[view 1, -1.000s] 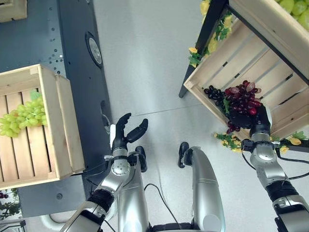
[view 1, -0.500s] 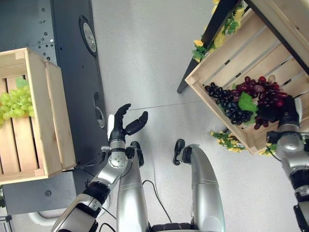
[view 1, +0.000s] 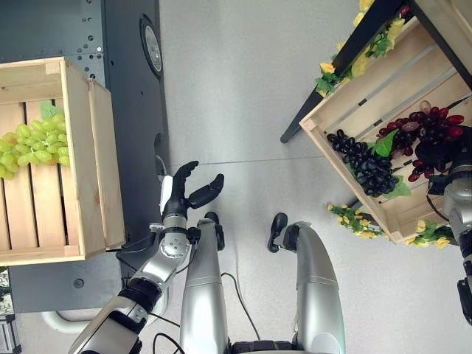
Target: Pick up the fruits from the basket on one side to the basket on the other side
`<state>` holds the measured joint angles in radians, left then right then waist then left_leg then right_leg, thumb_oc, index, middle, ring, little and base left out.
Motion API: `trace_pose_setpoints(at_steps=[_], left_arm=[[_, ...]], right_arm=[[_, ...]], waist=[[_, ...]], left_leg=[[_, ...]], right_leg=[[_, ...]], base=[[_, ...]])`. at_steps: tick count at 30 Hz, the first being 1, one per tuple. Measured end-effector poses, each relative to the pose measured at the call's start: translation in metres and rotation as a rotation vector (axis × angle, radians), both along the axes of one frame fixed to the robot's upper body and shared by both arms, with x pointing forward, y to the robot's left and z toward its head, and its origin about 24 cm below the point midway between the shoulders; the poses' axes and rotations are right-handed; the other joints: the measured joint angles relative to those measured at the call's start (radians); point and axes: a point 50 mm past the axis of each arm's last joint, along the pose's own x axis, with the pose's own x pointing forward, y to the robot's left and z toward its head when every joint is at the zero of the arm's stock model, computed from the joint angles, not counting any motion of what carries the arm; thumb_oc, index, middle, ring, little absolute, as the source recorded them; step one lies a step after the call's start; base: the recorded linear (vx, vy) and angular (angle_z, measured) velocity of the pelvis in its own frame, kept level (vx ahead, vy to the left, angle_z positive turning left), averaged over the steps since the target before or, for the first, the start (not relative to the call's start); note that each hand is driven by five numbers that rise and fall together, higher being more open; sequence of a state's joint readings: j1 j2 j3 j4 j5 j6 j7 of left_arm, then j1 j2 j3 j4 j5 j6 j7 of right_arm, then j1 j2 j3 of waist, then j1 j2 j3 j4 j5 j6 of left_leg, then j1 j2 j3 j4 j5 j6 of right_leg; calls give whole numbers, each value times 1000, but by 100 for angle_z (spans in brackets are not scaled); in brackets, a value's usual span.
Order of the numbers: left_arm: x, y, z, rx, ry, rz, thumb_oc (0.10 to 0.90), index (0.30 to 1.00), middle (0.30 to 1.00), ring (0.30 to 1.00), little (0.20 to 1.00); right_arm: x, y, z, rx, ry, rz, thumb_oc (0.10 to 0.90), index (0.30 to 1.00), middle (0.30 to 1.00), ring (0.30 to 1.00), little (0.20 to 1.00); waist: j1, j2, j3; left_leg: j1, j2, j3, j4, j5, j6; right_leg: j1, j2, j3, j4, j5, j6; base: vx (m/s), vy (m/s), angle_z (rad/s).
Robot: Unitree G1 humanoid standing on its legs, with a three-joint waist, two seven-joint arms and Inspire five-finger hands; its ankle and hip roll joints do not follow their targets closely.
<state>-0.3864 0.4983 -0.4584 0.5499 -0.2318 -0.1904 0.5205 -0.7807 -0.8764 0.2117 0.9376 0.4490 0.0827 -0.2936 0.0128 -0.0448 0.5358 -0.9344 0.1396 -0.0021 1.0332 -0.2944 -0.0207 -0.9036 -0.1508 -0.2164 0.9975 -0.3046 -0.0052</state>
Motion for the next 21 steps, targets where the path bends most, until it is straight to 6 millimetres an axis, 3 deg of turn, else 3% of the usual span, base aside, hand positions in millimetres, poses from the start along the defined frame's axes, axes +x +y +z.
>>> trace_pose_setpoints(at_steps=[15,21], left_arm=[[-10,0,-14,16,70,-50,800,900,900,900,900],[-13,-7,-21,21,101,-93,800,900,900,900,900]], right_arm=[[-10,-13,-30,76,210,-49,800,900,900,900,900],[-10,-9,-41,-14,326,-75,800,900,900,900,900]], waist=[[10,2,-1],[8,3,-1]], left_leg=[[48,-20,7,-19,4,-4],[127,-25,33,-86,15,-8]], right_leg=[[47,-21,5,-10,3,11],[109,-23,18,-61,11,22]], base=[[4,7,1],[11,50,-2]])
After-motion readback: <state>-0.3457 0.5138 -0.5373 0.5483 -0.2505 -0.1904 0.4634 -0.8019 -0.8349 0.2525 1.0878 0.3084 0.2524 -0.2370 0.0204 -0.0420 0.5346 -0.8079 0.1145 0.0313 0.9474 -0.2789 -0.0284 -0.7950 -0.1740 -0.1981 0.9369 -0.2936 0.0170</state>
